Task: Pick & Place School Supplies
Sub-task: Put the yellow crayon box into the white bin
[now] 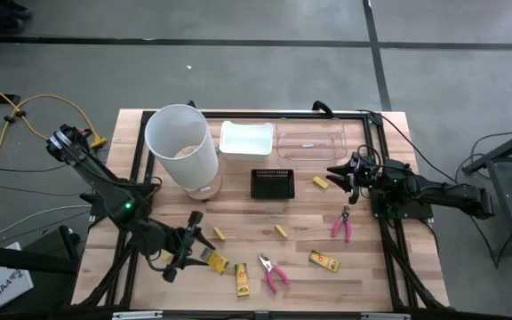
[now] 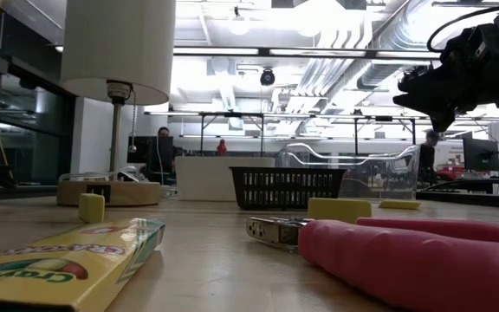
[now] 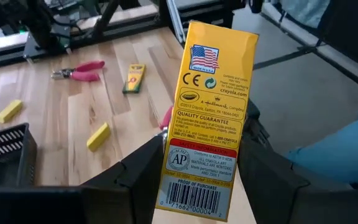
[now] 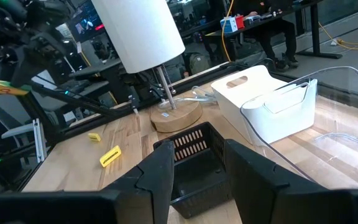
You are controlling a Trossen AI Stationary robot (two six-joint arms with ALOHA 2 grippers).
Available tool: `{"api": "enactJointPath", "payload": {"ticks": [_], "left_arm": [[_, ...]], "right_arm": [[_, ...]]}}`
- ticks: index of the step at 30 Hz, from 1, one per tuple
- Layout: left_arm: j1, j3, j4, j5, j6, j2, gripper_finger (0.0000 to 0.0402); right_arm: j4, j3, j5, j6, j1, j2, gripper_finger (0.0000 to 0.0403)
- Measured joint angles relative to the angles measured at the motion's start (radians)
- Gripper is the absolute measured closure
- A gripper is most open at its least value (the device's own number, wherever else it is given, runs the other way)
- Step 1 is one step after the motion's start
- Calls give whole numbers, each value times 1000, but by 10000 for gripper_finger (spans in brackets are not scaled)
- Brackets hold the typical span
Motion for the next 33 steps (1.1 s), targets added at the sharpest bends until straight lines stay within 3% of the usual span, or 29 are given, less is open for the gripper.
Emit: {"api": "enactJointPath", "payload": {"ticks": [11,26,33], "left_arm": [[0,20,2,-38,53,-57,212],[0,20,14,-216,214,-214,212],[23,23,94,-289,341,-248,212]], "right_arm": [[0,0,0,0,0,0,270],[0,0,0,0,0,0,270],[0,0,0,0,0,0,270]]}}
